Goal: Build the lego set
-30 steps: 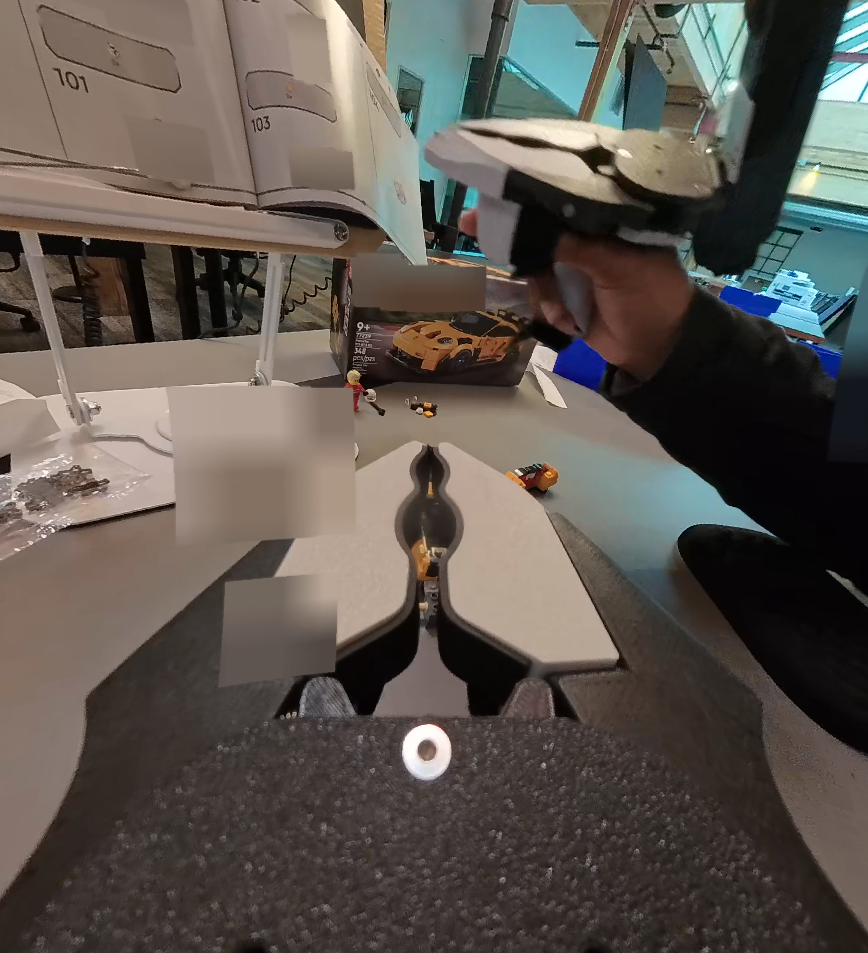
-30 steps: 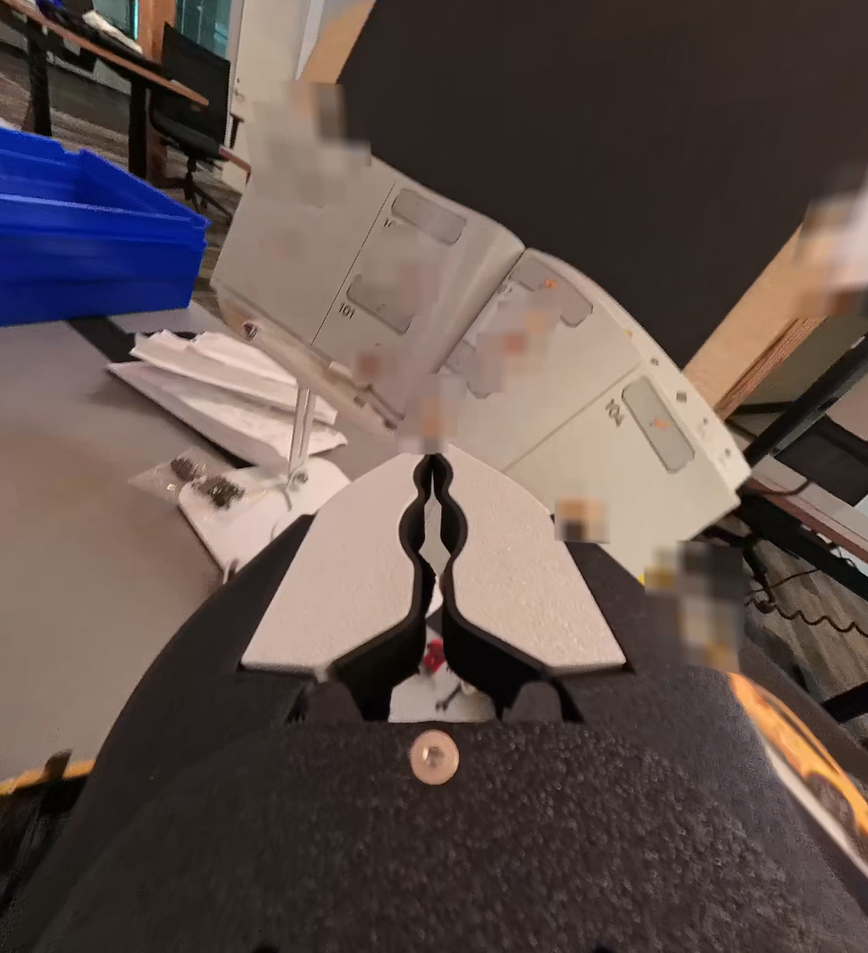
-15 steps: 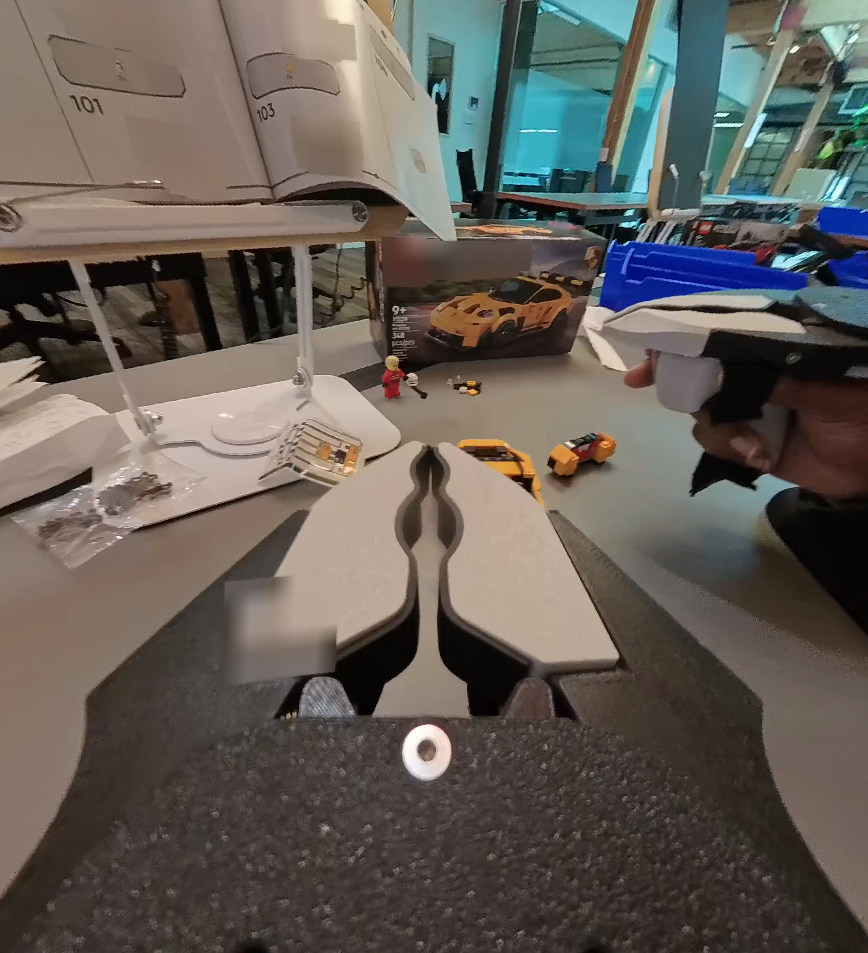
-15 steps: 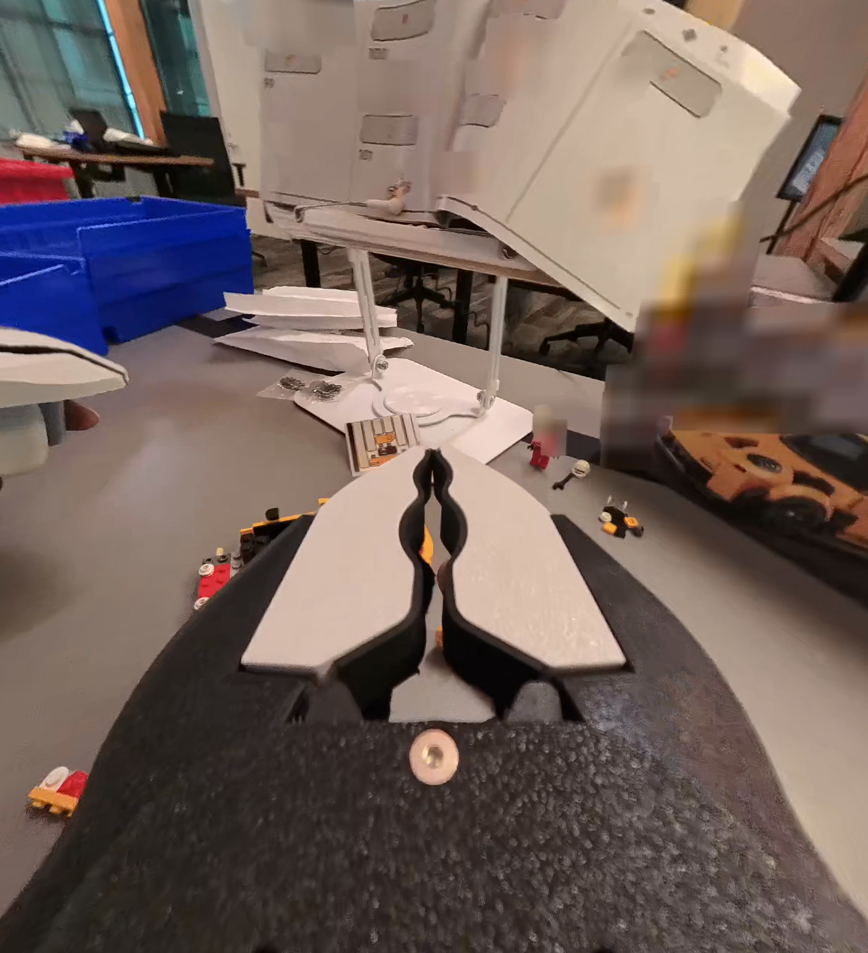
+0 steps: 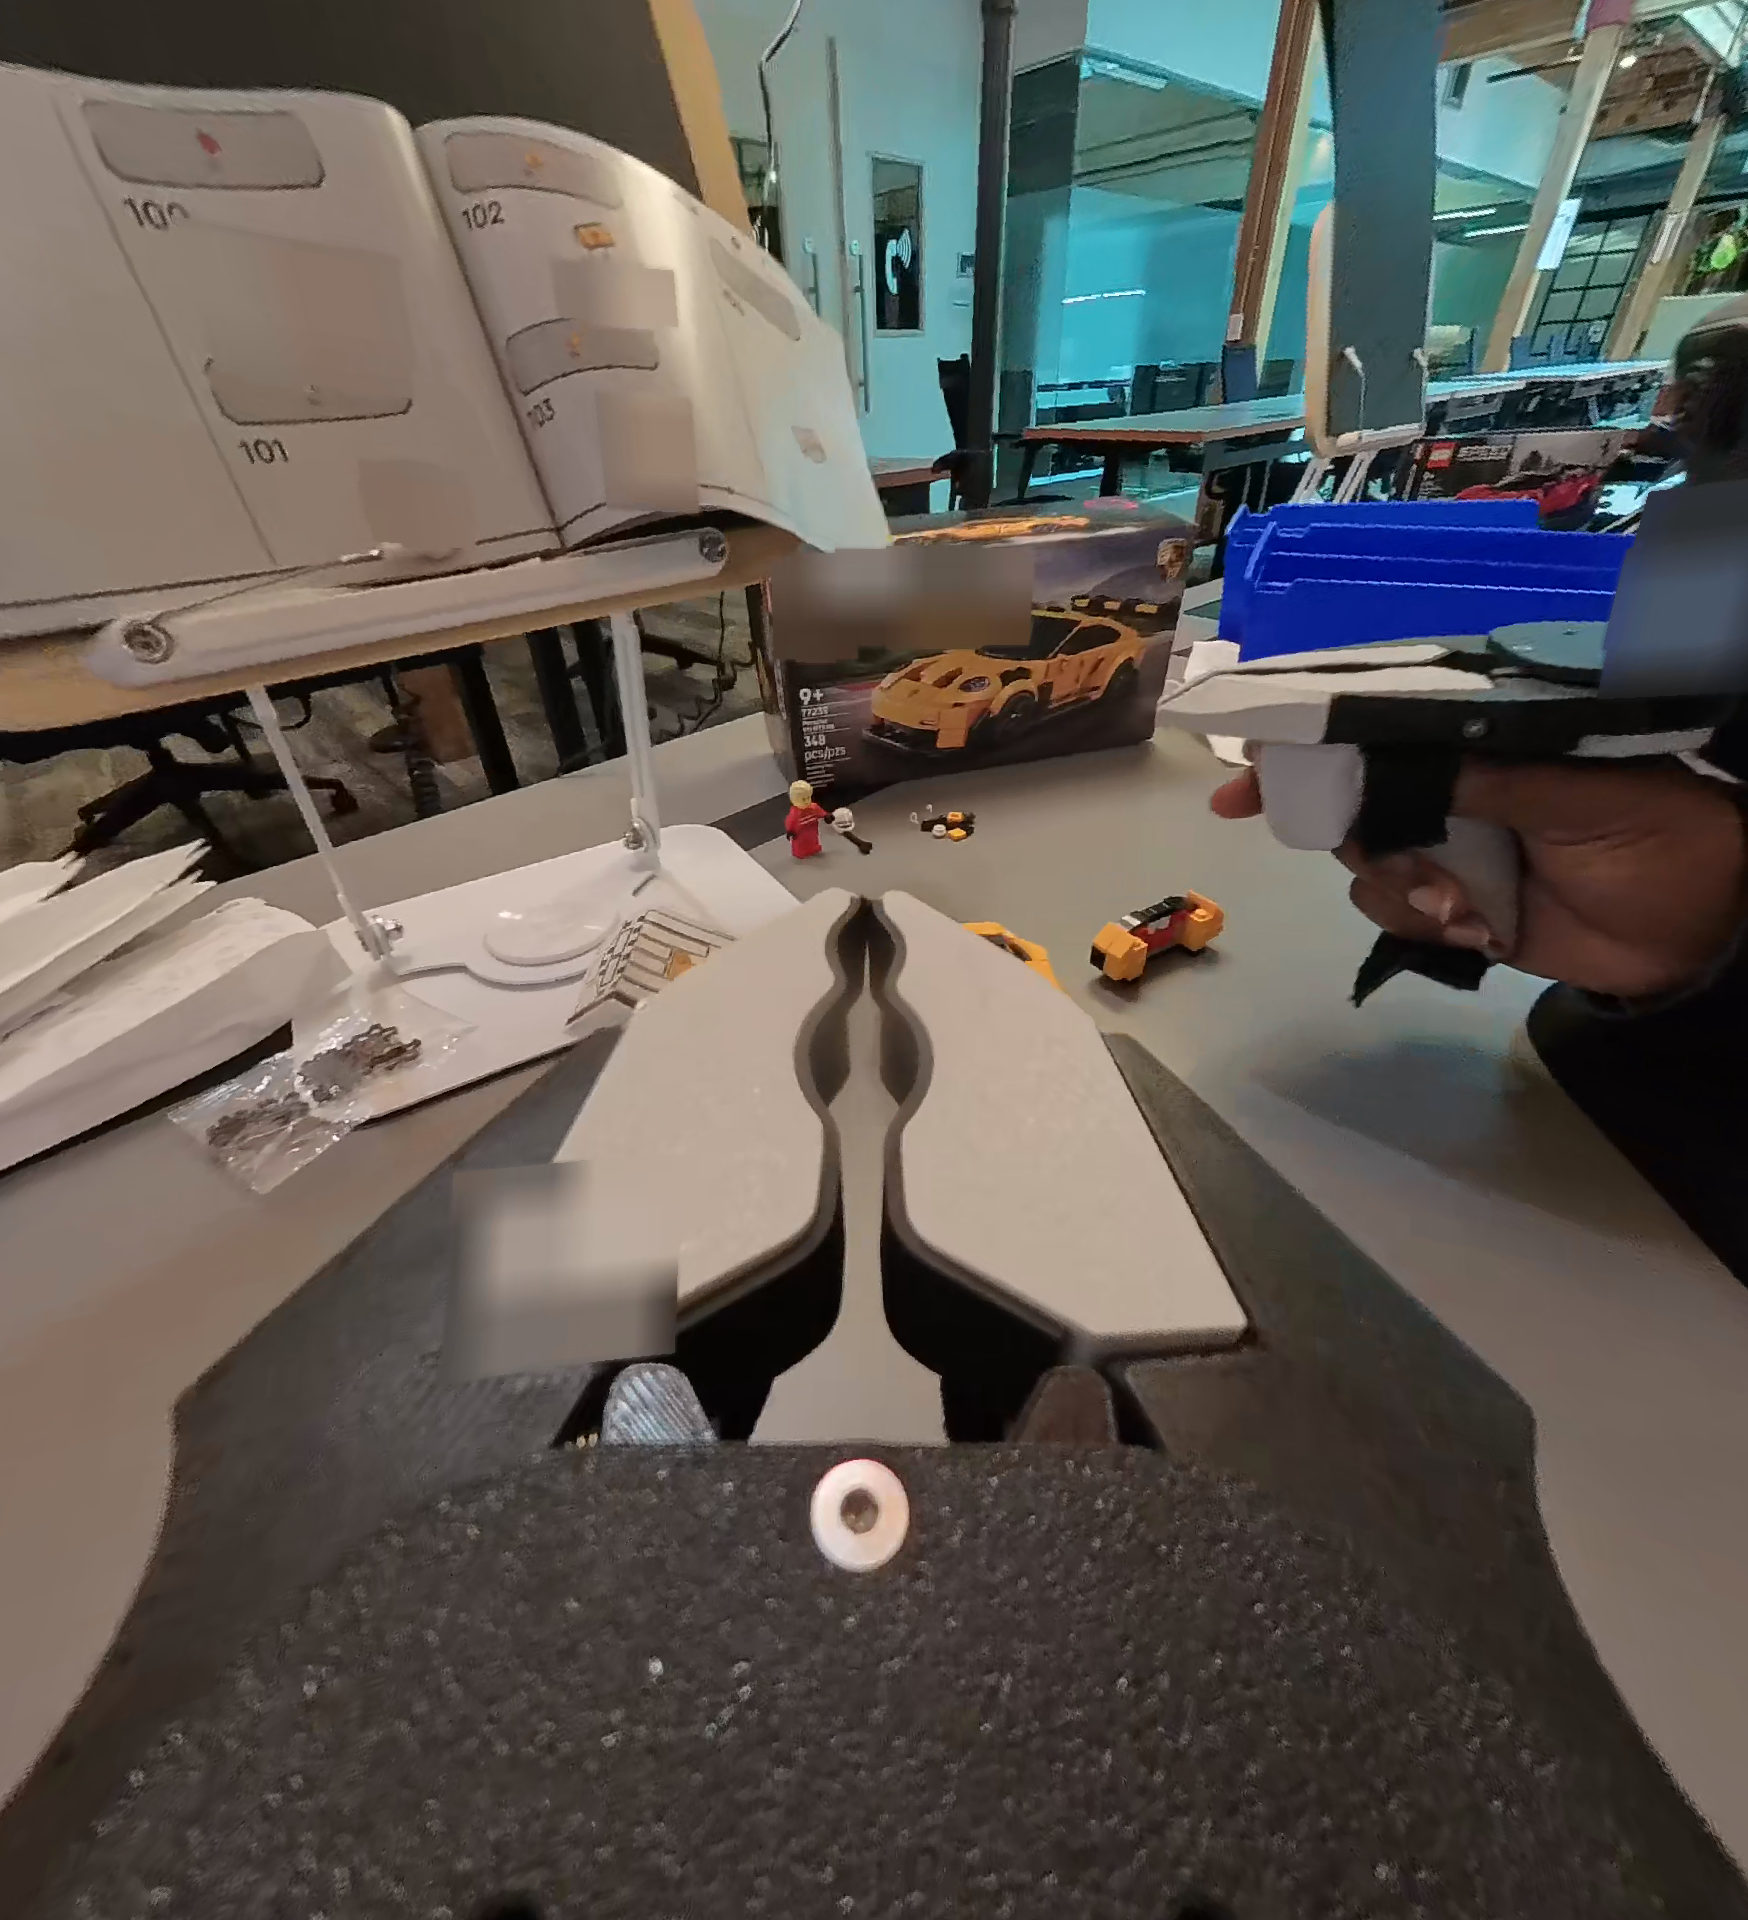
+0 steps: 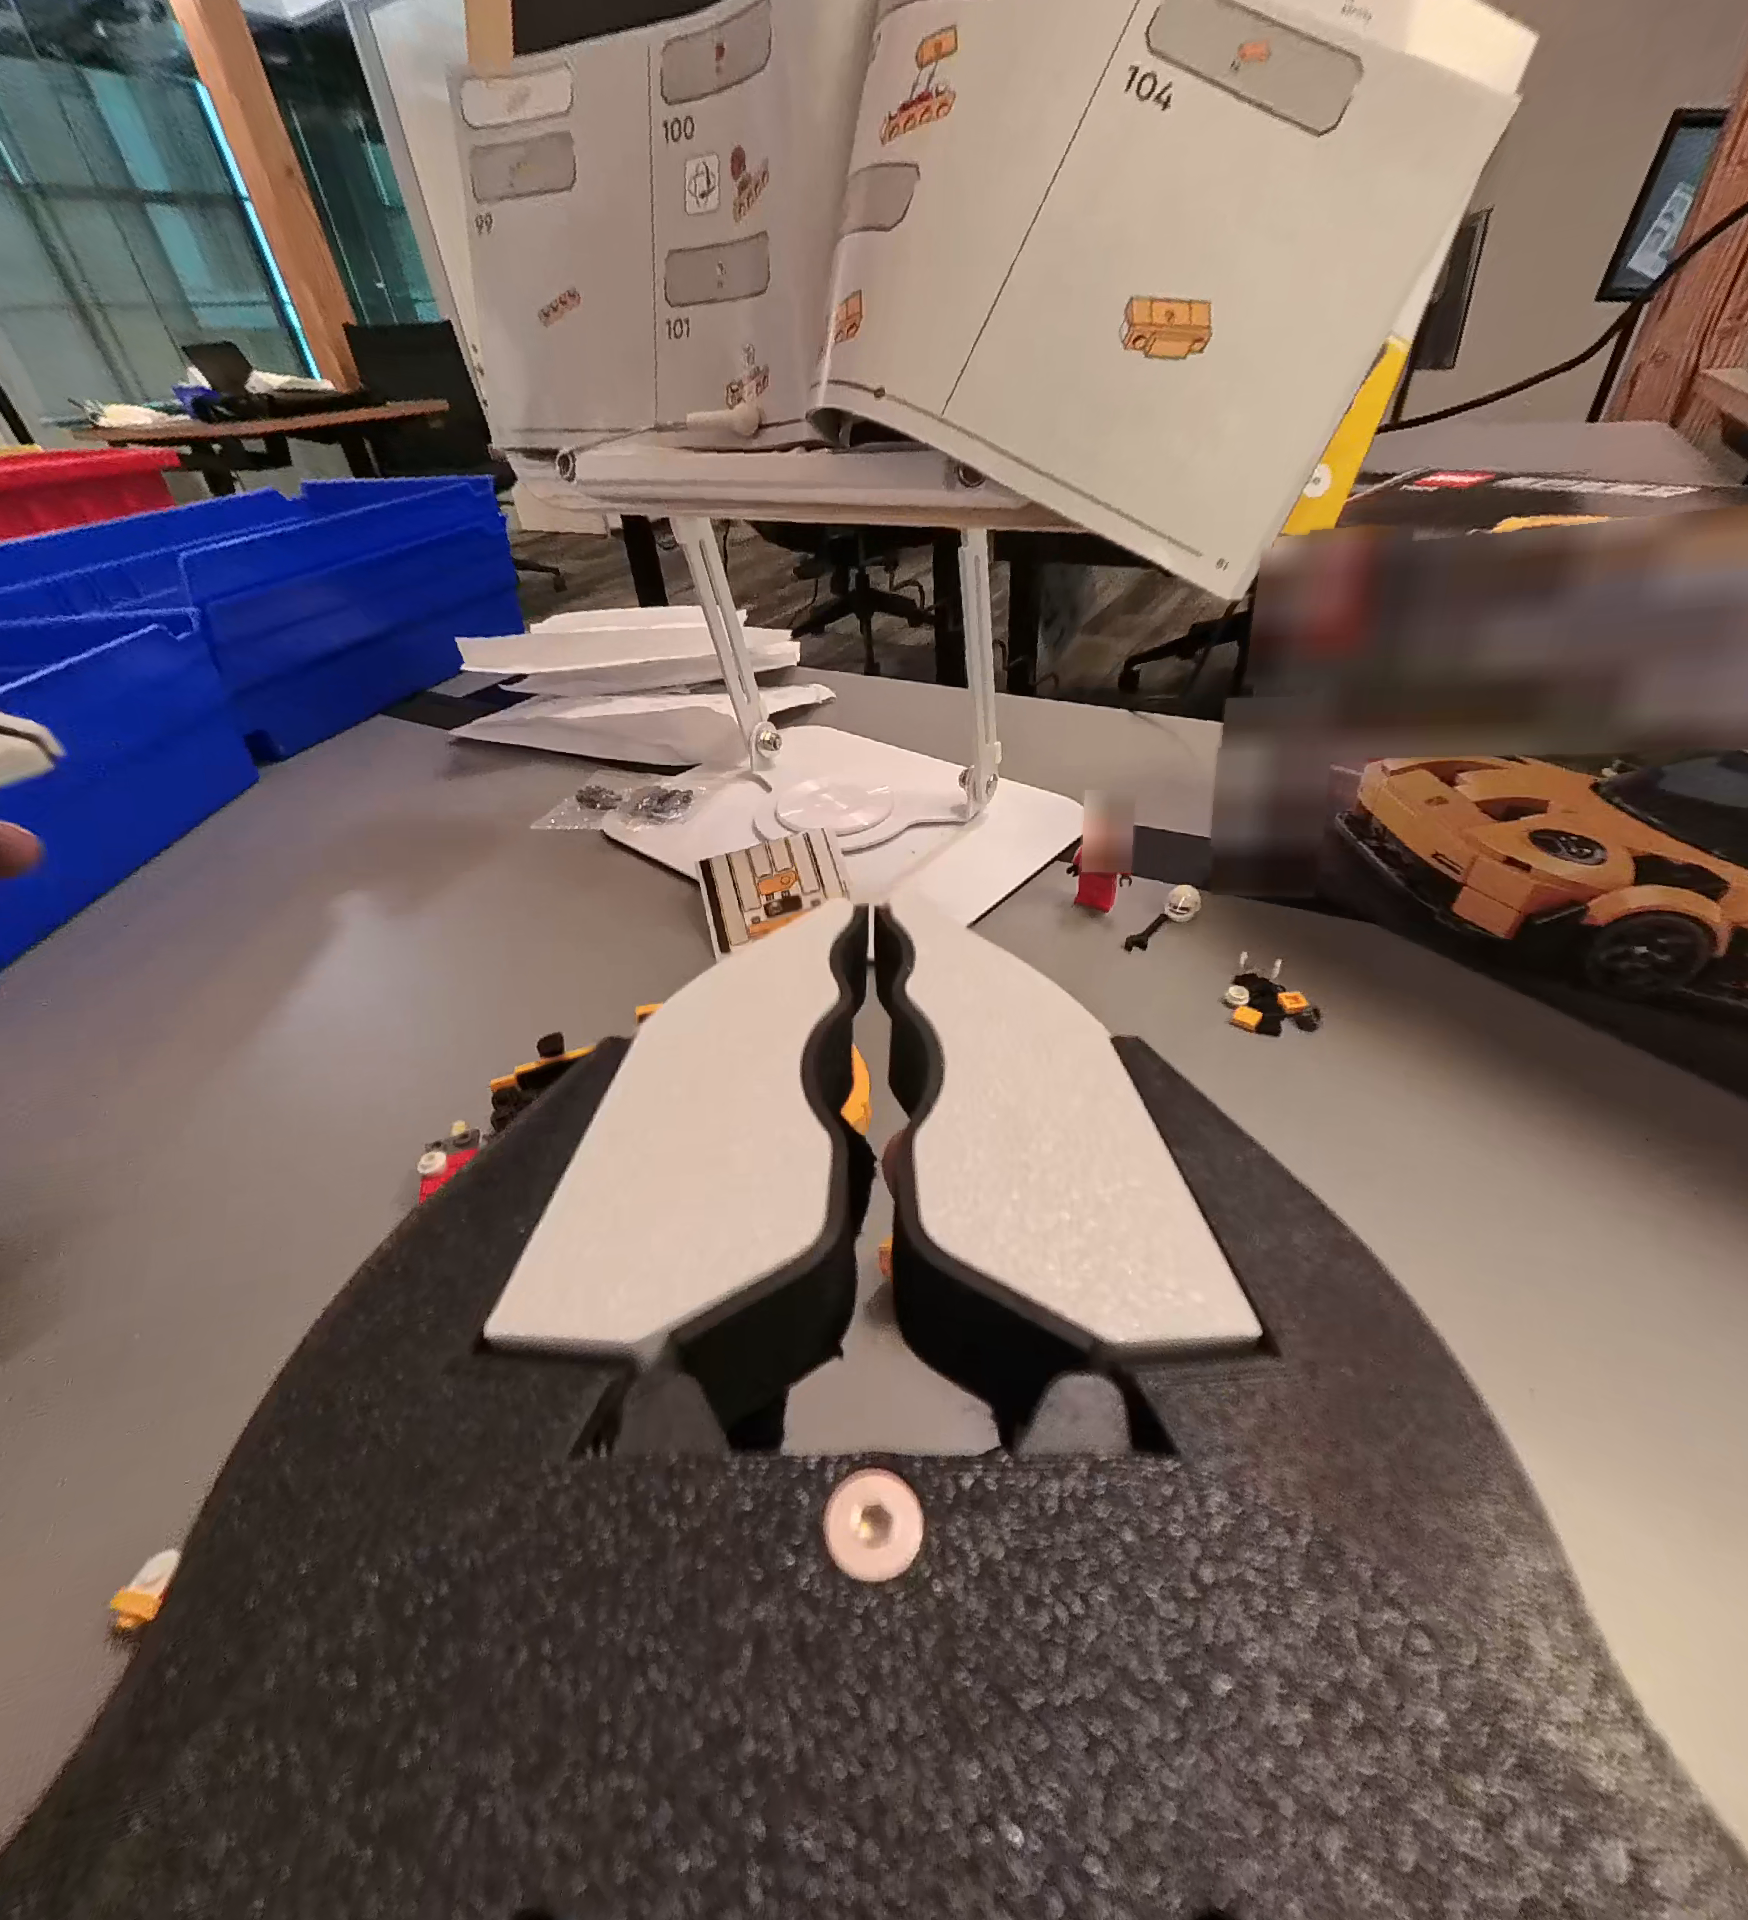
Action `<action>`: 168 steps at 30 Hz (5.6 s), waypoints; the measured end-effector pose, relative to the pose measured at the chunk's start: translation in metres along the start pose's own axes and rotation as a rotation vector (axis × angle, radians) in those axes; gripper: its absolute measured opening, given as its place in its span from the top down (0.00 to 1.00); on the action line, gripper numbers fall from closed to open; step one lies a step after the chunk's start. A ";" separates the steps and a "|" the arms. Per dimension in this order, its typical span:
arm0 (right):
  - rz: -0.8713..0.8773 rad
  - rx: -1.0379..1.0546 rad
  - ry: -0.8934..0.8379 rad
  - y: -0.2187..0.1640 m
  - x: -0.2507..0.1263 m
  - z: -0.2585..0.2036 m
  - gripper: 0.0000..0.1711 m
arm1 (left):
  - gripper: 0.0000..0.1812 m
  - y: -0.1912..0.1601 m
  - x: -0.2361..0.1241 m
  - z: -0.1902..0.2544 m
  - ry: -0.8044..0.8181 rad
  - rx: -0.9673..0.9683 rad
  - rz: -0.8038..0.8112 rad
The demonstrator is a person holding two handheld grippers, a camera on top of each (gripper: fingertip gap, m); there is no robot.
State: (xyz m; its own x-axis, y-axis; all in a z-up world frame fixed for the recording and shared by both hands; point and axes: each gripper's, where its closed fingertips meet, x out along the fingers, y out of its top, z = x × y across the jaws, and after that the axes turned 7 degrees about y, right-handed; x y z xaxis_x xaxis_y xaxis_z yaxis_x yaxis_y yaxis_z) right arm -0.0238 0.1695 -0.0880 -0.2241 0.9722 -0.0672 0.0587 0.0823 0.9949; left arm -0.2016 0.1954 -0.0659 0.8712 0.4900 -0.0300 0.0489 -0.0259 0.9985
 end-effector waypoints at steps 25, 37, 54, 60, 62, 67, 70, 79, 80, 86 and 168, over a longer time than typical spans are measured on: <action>-0.090 -0.150 0.019 -0.015 0.009 -0.009 1.00 | 0.94 -0.038 -0.242 -0.296 0.346 0.301 -0.944; -0.127 -0.207 0.013 -0.026 0.014 -0.009 1.00 | 0.89 -0.119 -0.236 -0.259 -0.099 0.455 -1.344; -0.087 -0.159 -0.071 -0.018 0.008 0.010 1.00 | 0.92 -0.159 -0.208 -0.260 -0.223 0.541 -1.418; -0.102 -0.145 -0.057 -0.022 0.010 0.009 1.00 | 0.94 -0.162 -0.207 -0.262 -0.229 0.509 -1.419; -0.103 -0.142 -0.055 -0.022 0.010 0.008 1.00 | 0.94 -0.162 -0.207 -0.262 -0.233 0.515 -1.421; -0.104 -0.141 -0.052 -0.022 0.010 0.008 1.00 | 0.93 -0.162 -0.204 -0.261 -0.242 0.561 -1.404; -0.105 -0.139 -0.050 -0.023 0.010 0.008 1.00 | 0.96 -0.162 -0.203 -0.263 -0.220 0.624 -1.391; -0.085 -0.130 -0.044 -0.018 0.007 0.008 1.00 | 0.97 -0.143 -0.200 -0.260 -0.121 0.767 -1.270; -0.078 -0.128 -0.045 -0.017 0.007 0.008 1.00 | 0.97 -0.132 -0.199 -0.258 -0.100 0.790 -1.242; -0.028 -0.094 -0.033 -0.006 0.002 0.009 1.00 | 0.97 -0.039 -0.162 -0.192 -0.059 0.938 -0.927; 0.055 -0.046 -0.137 0.014 -0.022 0.033 1.00 | 0.91 -0.157 -0.277 -0.272 -0.088 0.373 -1.675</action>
State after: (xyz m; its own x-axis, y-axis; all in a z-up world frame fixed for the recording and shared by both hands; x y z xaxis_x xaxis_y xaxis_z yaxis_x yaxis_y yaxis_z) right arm 0.0141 0.1565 -0.0755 -0.0871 0.9960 -0.0190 0.0215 0.0209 0.9995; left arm -0.5838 0.3005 -0.2019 -0.2230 0.1472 -0.9636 0.9546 0.2331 -0.1853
